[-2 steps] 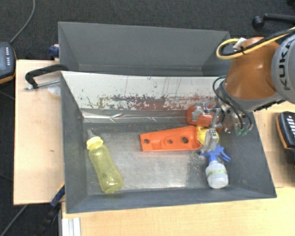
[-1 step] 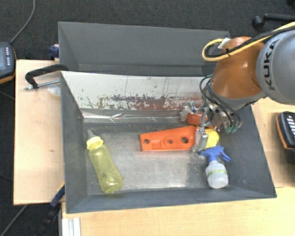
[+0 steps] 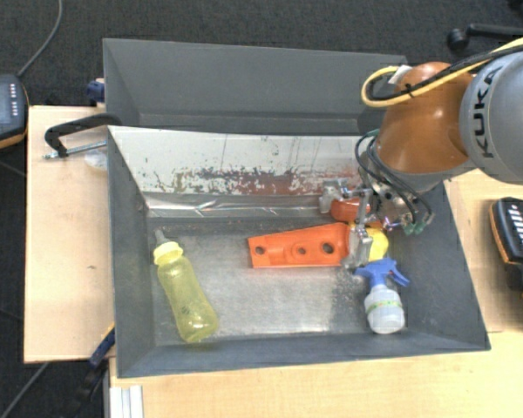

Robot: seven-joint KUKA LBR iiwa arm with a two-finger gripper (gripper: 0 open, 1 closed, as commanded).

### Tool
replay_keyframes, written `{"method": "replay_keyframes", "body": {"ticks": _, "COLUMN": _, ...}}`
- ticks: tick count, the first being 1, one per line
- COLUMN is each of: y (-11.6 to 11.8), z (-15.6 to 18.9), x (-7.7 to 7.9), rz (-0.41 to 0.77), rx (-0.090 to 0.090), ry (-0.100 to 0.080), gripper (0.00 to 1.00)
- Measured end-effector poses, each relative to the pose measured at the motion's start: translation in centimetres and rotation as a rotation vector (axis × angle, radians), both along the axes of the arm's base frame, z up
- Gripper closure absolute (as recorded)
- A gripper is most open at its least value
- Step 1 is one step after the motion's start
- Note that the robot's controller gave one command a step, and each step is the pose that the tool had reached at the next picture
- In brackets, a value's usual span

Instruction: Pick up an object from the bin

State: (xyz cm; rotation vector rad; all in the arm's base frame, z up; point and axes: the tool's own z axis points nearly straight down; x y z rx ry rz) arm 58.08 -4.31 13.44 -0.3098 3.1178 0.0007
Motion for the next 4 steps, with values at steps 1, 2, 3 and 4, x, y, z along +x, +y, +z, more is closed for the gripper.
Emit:
{"method": "replay_keyframes", "body": {"ticks": 1, "y": 2.0, "z": -5.6, "x": -0.2, "rz": 0.005, "rx": 0.002, "ry": 0.001, "gripper": 0.0}}
{"method": "replay_keyframes", "body": {"ticks": 2, "y": 3.3, "z": -6.3, "x": -0.7, "rz": 0.103, "rx": 0.0, "ry": -0.005, "gripper": 1.0}}
{"method": "replay_keyframes", "body": {"ticks": 3, "y": 3.3, "z": -6.3, "x": -0.7, "rz": 0.103, "rx": 0.0, "ry": -0.004, "gripper": 1.0}}
{"method": "replay_keyframes", "body": {"ticks": 4, "y": 3.3, "z": -6.3, "x": -0.7, "rz": 0.102, "rx": 0.0, "ry": -0.004, "gripper": 1.0}}
